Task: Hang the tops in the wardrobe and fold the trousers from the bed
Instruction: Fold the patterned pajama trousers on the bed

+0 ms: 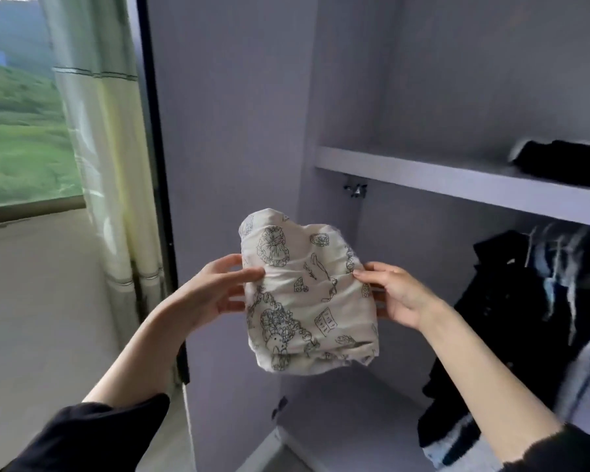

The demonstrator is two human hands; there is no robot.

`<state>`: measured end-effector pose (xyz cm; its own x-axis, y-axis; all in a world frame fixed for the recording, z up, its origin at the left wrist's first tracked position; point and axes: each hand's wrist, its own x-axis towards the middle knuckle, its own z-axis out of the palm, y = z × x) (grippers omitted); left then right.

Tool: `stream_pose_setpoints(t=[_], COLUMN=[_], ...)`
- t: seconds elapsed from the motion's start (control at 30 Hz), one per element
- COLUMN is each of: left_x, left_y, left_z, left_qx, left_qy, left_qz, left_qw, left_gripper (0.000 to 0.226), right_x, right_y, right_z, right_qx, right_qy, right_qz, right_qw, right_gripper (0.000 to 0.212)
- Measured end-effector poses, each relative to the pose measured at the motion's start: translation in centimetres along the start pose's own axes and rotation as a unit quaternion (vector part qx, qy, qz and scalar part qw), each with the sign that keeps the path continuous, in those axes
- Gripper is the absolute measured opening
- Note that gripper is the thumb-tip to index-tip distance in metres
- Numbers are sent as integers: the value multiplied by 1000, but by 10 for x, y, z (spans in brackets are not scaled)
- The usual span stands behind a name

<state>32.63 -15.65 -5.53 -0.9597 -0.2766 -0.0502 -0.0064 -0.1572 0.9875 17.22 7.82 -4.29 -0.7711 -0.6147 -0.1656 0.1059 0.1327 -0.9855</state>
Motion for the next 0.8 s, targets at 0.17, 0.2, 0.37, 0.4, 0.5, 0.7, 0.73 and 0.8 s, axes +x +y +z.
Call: stream_pose_setpoints(t=[0.17,0.2,0.37,0.4,0.5,0.7,0.73,0.8], left_x=[97,108,182,196,230,302,316,343], left_y=[65,75,124,130,148,186,194,206], left_z=[51,58,118,131,167,236,248,267], left_qx=[36,37,58,62,68,71,71,78], left_qy=[-127,-138,-230,-241,-266,-310,-311,-307], left_qz=[42,50,89,94,106,130,141,156], left_qw=[990,988,967,964,956,939,937,936], left_gripper=[55,53,31,28,24,14,16,20], right_x=[1,0,-6,-8,-11,7,15,33], right_y=[-56,-64,-108,-116,-136,-176,-186,-203], right_z=[-68,-75,-126,-136,-167,-238,-252,-276], right_qx=[9,7,13,12,-1,-3,-1,4], right_qy=[120,135,229,243,282,312,315,328], right_qz=[-71,-78,-114,-119,-125,-142,-145,-144], right_qw=[990,988,967,963,951,940,938,934], right_gripper=[2,1,5,6,4,8,7,3])
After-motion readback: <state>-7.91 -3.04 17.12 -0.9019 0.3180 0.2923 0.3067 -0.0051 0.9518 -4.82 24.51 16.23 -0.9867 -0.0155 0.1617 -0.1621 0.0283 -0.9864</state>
